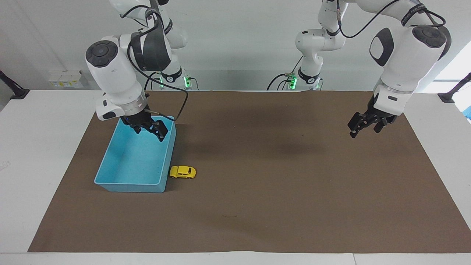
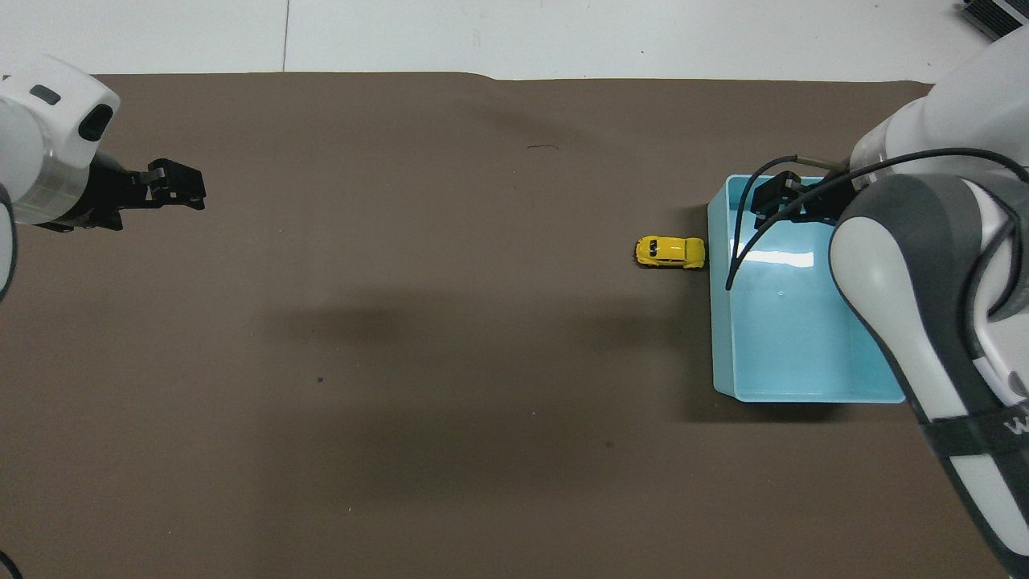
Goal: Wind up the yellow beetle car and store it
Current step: 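Lower the right gripper onto the yellow car beside the bin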
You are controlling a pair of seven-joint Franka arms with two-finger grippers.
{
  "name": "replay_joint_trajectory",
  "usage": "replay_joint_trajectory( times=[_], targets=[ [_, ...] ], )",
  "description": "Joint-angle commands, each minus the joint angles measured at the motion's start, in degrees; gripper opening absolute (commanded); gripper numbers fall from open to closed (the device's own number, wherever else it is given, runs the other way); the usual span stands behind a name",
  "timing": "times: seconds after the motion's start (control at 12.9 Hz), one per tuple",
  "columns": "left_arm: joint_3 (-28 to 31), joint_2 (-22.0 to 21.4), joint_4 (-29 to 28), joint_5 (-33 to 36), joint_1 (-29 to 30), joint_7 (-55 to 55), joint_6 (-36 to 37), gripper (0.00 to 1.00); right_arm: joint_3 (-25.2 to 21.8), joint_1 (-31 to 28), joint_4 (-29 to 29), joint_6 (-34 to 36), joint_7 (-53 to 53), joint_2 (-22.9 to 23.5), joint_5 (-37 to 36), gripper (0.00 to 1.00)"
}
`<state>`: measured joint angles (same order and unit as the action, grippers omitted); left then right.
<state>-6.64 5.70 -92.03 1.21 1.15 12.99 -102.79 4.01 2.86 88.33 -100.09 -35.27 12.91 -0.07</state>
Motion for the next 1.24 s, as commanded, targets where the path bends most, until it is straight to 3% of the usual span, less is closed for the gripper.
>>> replay_joint_trajectory(
  times=[0.0,0.39,0.7,1.16],
  targets=[
    [-0.04,-0.95,4.04,-0.86,0.34,-2.80,6.70,1.00,0.21,0.82,1.31,-1.94,-10.39,-0.25,0.95,1.00],
    [-0.48,-7.44,3.44,-0.86,0.35,-6.40,13.91,1.00,0.21,3.38,2.55,-4.59,-30.53,0.88,0.33,1.00],
    [-1.10,-11.22,-1.74,-0.77,0.26,-7.98,15.51,1.00,0.21,4.34,2.81,-8.00,-42.74,2.99,0.24,1.00],
    [-1.10,-10.35,-0.70,-0.94,0.52,-7.63,10.69,1.00,0.21,5.22,3.60,-13.98,-57.52,6.86,0.68,1.00]
  ],
)
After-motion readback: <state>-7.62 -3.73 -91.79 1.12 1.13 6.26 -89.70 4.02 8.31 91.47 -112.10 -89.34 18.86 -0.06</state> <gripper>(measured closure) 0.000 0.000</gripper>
